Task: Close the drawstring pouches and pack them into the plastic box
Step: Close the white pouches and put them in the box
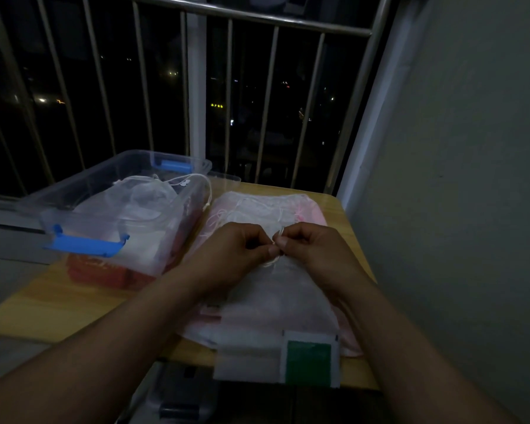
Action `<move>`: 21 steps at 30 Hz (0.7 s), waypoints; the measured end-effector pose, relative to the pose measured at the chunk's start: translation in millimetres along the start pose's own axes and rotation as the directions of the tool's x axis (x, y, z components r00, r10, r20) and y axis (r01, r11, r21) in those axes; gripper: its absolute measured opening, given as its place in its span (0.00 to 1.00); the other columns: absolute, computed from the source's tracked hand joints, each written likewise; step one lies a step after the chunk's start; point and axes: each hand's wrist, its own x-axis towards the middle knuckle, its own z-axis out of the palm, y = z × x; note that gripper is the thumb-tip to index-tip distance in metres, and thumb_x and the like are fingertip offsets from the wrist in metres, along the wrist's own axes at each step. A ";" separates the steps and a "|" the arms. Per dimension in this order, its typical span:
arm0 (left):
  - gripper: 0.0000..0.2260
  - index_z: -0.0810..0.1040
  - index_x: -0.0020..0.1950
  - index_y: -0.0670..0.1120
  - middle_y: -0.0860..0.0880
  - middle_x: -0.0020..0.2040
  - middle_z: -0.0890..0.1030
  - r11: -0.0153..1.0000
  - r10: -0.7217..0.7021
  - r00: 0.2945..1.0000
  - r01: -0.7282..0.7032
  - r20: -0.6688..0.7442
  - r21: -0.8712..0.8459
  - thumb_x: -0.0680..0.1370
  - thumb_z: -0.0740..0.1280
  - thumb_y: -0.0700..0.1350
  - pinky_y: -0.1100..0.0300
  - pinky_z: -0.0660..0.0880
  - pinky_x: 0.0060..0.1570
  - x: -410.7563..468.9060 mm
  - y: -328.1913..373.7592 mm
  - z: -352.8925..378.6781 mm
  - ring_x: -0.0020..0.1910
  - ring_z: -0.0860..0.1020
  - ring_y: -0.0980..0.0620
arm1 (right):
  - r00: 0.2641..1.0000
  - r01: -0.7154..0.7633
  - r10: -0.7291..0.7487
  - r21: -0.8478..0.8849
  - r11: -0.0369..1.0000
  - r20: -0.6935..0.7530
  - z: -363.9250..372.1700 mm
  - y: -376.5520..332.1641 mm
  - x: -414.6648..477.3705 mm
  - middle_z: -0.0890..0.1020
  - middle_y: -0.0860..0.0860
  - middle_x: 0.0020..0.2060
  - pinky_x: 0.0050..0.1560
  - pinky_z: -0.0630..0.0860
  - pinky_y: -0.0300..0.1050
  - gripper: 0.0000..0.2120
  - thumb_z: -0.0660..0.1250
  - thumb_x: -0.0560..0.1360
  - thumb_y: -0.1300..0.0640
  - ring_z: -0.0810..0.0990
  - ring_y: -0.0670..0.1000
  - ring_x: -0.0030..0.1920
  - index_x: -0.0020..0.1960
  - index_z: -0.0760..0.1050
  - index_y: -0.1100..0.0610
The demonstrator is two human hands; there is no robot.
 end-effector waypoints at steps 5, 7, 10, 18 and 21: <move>0.06 0.83 0.44 0.52 0.55 0.38 0.83 0.999 -0.024 0.999 0.023 0.034 0.041 0.80 0.72 0.50 0.64 0.74 0.40 -0.3 -0.5 0.0 0.37 0.78 0.62 | 1.000 0.019 -0.019 -0.018 1.000 -0.007 1.1 2.7 -0.2 0.88 0.50 0.44 0.51 0.78 0.38 0.03 0.73 0.77 0.61 0.85 0.46 0.48 0.48 0.86 0.57; 0.07 0.82 0.42 0.52 0.55 0.37 0.81 0.998 -0.022 0.999 0.019 0.048 0.060 0.80 0.71 0.49 0.69 0.71 0.36 -0.3 1.2 0.5 0.35 0.76 0.63 | 1.000 0.027 -0.027 -0.060 0.998 0.001 0.1 2.5 -0.8 0.88 0.50 0.44 0.50 0.78 0.37 0.03 0.73 0.77 0.60 0.85 0.46 0.46 0.47 0.86 0.56; 0.08 0.80 0.42 0.48 0.52 0.35 0.79 0.992 -0.009 1.000 0.006 0.028 0.128 0.79 0.71 0.48 0.66 0.69 0.34 1.4 2.6 1.2 0.32 0.73 0.61 | 0.998 0.055 -0.054 -0.129 0.990 0.010 2.5 1.8 -1.2 0.87 0.49 0.42 0.48 0.76 0.37 0.03 0.73 0.77 0.60 0.83 0.44 0.44 0.46 0.85 0.55; 0.08 0.77 0.44 0.45 0.53 0.34 0.75 0.973 0.082 0.997 -0.078 -0.007 0.218 0.81 0.68 0.47 0.67 0.64 0.33 0.8 4.5 4.2 0.33 0.71 0.60 | 0.989 0.149 -0.149 -0.234 0.961 0.016 14.9 2.6 -4.0 0.85 0.44 0.43 0.44 0.71 0.26 0.04 0.71 0.79 0.59 0.81 0.38 0.45 0.48 0.83 0.51; 0.09 0.80 0.43 0.43 0.50 0.35 0.78 0.980 0.077 0.997 -0.078 0.010 0.185 0.81 0.67 0.46 0.62 0.66 0.35 3.4 3.4 -0.4 0.33 0.72 0.58 | 0.991 0.132 -0.132 -0.155 0.979 0.011 14.6 2.2 -2.9 0.85 0.46 0.46 0.48 0.74 0.30 0.04 0.70 0.79 0.60 0.82 0.43 0.48 0.49 0.83 0.52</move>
